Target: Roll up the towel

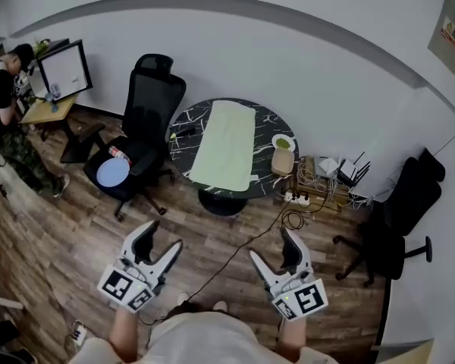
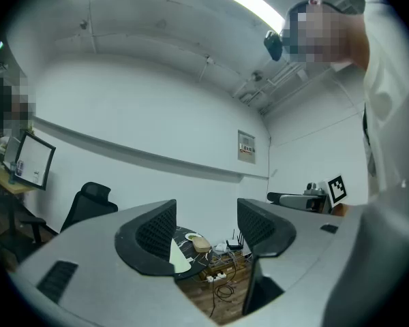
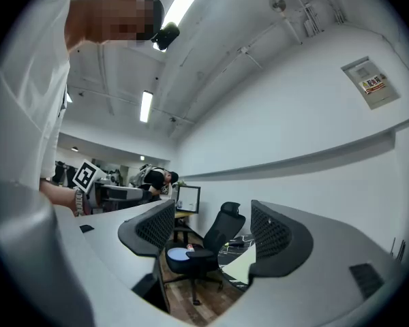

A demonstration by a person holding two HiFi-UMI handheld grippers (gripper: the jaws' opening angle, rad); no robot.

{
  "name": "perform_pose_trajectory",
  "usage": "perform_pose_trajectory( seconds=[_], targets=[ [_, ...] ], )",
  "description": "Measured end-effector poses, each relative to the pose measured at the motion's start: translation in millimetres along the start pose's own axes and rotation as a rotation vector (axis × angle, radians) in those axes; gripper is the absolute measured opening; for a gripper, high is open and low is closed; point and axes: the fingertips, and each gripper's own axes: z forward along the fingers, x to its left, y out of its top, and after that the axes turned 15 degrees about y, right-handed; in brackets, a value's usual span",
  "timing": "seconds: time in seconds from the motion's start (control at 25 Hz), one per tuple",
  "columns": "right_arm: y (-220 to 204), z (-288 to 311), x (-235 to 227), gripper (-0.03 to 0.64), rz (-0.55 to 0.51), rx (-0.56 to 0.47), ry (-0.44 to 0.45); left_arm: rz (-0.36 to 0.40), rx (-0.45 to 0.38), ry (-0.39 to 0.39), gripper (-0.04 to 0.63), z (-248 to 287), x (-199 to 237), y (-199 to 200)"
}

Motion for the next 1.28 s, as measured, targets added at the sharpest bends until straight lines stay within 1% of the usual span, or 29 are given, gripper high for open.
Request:
perform_pose_trajectory(
  seconds=[0.28, 0.6, 1.0, 1.28],
  targets=[
    [3, -1, 2, 0.324, -0.027, 0.001, 0.011, 0.002, 0.001, 0.001, 0.264, 1, -2, 1],
    [6, -8, -5, 0.327, -0.029, -0.021, -0.004, 0.011, -0.009, 0.013, 0.273, 1, -7, 3],
    [-5, -31, -21, 0.327, 0.002, -0.026, -0.002, 0.028, 0.017, 0.055, 0.275, 7, -20, -8],
    [-17, -53, -49, 0.327, 0.023, -0.015, -0.004, 0.031, 0.052, 0.073, 0.276, 30, -37, -22]
  ],
)
